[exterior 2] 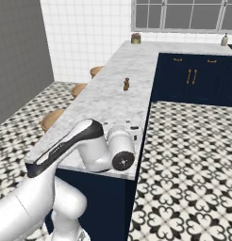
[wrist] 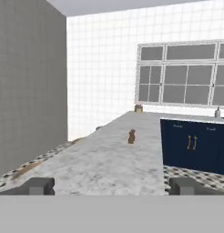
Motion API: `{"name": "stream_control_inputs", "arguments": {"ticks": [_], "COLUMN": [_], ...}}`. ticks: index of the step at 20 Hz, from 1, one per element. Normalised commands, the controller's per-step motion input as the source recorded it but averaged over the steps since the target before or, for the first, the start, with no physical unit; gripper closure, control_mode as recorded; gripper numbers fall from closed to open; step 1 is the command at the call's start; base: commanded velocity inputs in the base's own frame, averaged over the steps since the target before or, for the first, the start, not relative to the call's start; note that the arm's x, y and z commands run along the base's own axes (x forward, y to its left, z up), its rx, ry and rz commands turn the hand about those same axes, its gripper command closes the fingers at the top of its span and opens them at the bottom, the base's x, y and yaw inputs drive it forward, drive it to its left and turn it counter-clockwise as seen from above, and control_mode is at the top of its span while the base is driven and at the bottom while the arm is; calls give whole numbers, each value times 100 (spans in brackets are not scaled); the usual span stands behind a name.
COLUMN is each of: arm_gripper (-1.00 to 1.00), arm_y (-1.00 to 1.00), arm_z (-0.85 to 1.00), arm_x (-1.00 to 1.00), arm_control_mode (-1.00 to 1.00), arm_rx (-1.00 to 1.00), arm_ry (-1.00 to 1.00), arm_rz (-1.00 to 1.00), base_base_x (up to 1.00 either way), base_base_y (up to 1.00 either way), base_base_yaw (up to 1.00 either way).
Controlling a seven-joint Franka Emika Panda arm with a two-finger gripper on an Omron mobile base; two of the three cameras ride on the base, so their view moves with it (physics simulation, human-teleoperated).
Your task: Pick the jam and place it on the digital scale for weighing, and close the cabinet.
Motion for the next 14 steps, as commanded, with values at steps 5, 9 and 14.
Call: {"name": "stream_control_inputs", "arguments": {"ticks": [5, 9, 14], "arm_gripper": [-100, -100, -100], "arm_y": [14, 23, 14], "arm_z": [23, 24, 43], "arm_x": [-51, -15, -19], "arm_control_mode": [-100, -100, -100], "arm_rx": [17, 12, 16], "arm_ry": [27, 19, 34], "arm_rz": [-29, -7, -4], "base_base_x": [0, 0, 0], "base_base_y": [0, 0, 0], "base_base_yaw": [0, 0, 0]}}
